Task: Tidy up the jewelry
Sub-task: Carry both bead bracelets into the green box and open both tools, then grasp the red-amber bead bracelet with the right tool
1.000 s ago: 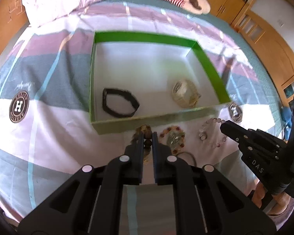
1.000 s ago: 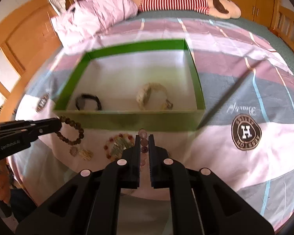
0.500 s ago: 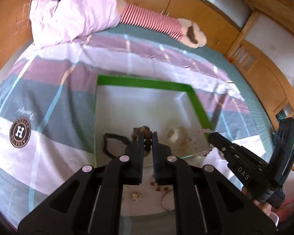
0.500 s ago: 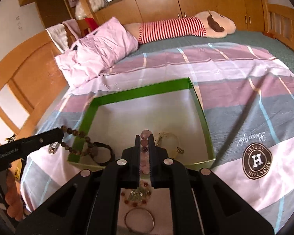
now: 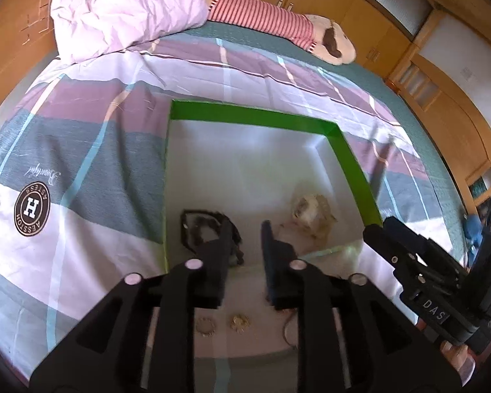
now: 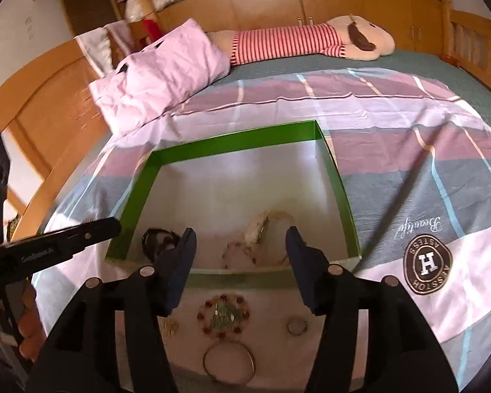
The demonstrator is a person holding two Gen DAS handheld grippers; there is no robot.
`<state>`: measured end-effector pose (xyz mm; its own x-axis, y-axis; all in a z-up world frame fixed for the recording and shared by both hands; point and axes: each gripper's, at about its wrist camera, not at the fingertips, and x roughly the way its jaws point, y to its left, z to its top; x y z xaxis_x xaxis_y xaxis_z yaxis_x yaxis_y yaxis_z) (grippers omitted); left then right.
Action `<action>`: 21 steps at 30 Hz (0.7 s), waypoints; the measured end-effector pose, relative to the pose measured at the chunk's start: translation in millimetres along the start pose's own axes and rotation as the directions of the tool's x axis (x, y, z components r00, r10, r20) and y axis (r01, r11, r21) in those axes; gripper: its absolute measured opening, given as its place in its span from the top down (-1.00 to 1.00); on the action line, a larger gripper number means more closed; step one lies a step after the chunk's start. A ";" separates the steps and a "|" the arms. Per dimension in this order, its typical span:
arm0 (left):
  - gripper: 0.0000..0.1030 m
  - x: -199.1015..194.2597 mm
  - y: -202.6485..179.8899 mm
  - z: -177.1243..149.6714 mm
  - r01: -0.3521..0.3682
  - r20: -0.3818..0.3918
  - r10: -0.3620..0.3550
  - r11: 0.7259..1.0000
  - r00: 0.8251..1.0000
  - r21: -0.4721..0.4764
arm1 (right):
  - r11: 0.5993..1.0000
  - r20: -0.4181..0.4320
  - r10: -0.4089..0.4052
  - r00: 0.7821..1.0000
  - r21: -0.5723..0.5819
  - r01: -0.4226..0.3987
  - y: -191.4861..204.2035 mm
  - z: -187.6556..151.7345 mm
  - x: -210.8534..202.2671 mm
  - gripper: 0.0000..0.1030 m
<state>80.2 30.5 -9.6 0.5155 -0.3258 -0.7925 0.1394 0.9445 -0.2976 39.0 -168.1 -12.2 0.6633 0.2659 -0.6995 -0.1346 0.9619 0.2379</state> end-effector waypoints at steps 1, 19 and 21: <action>0.47 -1.8 -2.7 -3.8 0.003 -0.010 -0.003 1.000 1.000 0.012 | 1.000 -0.015 0.004 1.000 0.002 -0.004 -1.7 -2.1 -2.9 -0.11; -0.40 58.6 3.1 -50.0 -0.170 -0.315 0.164 0.985 0.935 0.008 | 0.982 -0.306 -0.149 0.940 -0.160 0.103 10.2 -57.8 68.0 0.18; -0.40 56.4 4.6 -48.9 -0.169 -0.310 0.163 0.986 0.937 0.008 | 0.979 -0.316 -0.155 0.936 -0.174 0.103 14.7 -61.1 76.3 0.32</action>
<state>68.5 14.3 -81.7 0.2436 -0.1644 -0.9558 0.0572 0.9862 -0.1551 42.7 -129.8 -103.2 0.4092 0.1200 -0.9045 -0.1918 0.9805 0.0434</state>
